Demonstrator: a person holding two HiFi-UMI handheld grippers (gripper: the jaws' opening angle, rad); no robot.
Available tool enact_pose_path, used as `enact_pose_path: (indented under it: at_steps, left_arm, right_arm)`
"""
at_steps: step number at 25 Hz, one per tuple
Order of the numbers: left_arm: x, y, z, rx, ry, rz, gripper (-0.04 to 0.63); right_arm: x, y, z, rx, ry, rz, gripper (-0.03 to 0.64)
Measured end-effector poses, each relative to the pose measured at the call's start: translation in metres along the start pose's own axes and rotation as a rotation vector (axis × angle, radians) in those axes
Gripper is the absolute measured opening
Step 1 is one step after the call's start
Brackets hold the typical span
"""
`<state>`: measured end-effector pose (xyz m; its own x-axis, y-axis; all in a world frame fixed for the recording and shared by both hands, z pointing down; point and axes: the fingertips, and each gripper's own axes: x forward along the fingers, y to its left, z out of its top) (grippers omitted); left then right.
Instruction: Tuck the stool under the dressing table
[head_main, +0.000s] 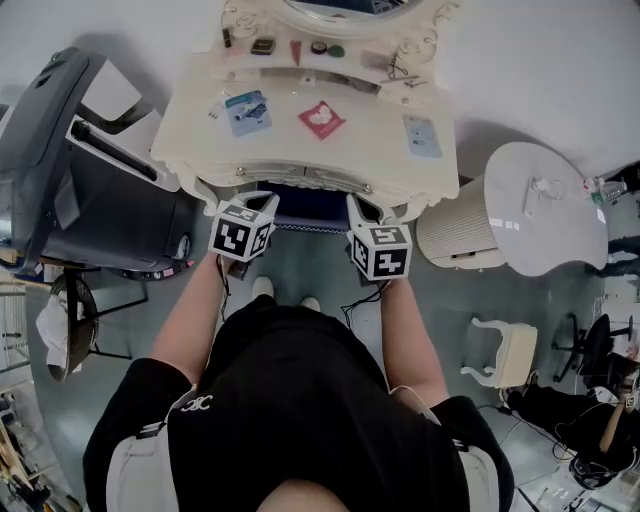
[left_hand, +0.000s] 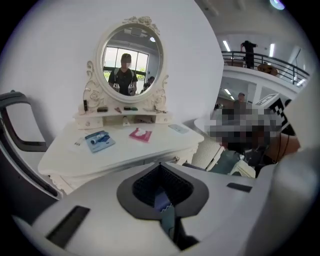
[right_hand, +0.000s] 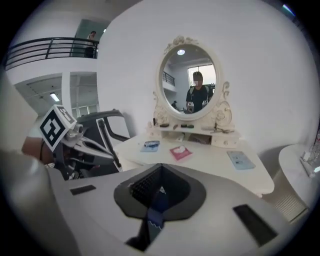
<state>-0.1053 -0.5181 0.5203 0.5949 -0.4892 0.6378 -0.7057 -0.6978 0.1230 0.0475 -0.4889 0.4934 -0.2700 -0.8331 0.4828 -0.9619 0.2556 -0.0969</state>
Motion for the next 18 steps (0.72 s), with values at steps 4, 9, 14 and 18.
enact_pose_path:
  at_steps: [4,9,14,18]
  left_arm:
    - [-0.014,-0.019,0.052,-0.005,-0.13,0.015,0.005]
    - [-0.045,-0.027,0.117,0.028,-0.268,0.072,0.005]
    - [-0.073,-0.031,0.161,0.106,-0.357,0.144,0.005]
    - [-0.072,-0.033,0.167,0.111,-0.37,0.146,0.005]
  right_arm:
    - [-0.017,-0.001,0.054,0.029,-0.152,-0.05,0.011]
    - [-0.046,0.002,0.111,0.115,-0.328,-0.077,0.009]
    - [-0.06,0.005,0.141,0.012,-0.385,-0.152,0.009]
    - [-0.059,0.012,0.149,0.015,-0.395,-0.13,0.008]
